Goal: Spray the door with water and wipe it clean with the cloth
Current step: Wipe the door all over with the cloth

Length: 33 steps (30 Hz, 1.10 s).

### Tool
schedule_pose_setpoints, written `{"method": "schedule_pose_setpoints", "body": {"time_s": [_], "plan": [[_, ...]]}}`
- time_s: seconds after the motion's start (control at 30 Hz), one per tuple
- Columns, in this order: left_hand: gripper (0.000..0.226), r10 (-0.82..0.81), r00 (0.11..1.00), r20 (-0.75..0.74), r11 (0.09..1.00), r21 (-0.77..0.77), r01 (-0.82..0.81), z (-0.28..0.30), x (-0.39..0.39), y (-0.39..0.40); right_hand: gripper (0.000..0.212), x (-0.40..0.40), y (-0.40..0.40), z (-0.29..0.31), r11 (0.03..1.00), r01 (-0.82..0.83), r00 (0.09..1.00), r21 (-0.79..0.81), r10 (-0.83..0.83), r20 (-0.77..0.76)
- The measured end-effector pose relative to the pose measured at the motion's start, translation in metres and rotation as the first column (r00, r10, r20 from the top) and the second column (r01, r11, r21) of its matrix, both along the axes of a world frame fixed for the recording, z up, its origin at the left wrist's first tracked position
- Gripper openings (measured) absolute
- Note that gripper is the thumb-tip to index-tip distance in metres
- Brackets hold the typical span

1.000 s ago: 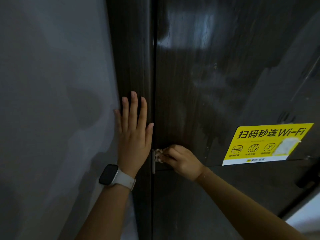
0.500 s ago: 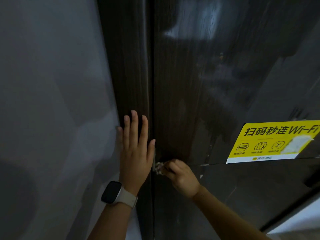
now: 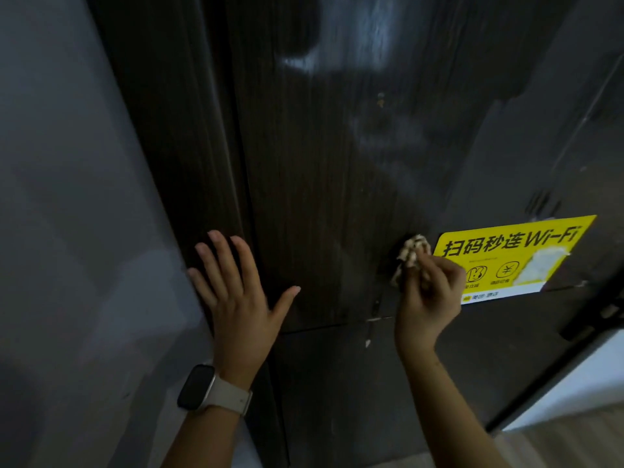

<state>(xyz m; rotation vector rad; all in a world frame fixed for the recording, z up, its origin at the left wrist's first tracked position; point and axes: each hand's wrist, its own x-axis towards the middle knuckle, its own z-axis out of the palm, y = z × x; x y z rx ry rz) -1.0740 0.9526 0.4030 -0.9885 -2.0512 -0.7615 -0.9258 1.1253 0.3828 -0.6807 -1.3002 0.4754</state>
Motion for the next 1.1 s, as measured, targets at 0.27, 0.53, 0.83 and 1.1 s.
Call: {"method": "schedule_pose_setpoints", "body": {"time_s": [0.27,0.53,0.83,1.1], "plan": [[0.121,0.004,1.0,-0.022,1.0,0.024,-0.003,0.001,0.0,0.002,0.029,-0.047,-0.074,-0.041,0.955,-0.293,0.938,0.042,0.279,0.204],[0.123,0.038,0.999,-0.008,0.999,0.006,-0.038,0.001,0.001,0.003,0.017,0.0,-0.008,-0.032,0.992,0.022,1.0,-0.127,-0.023,-0.003],[0.125,0.015,1.0,-0.02,0.999,0.034,-0.014,0.003,0.002,0.004,0.022,-0.055,-0.096,-0.065,0.933,-0.329,0.932,-0.146,0.346,0.111],[0.124,0.023,1.0,-0.008,0.999,0.035,-0.022,0.002,0.002,0.003,0.03,0.009,-0.01,-0.078,0.946,-0.016,0.999,-0.323,-0.001,-0.053]]}}
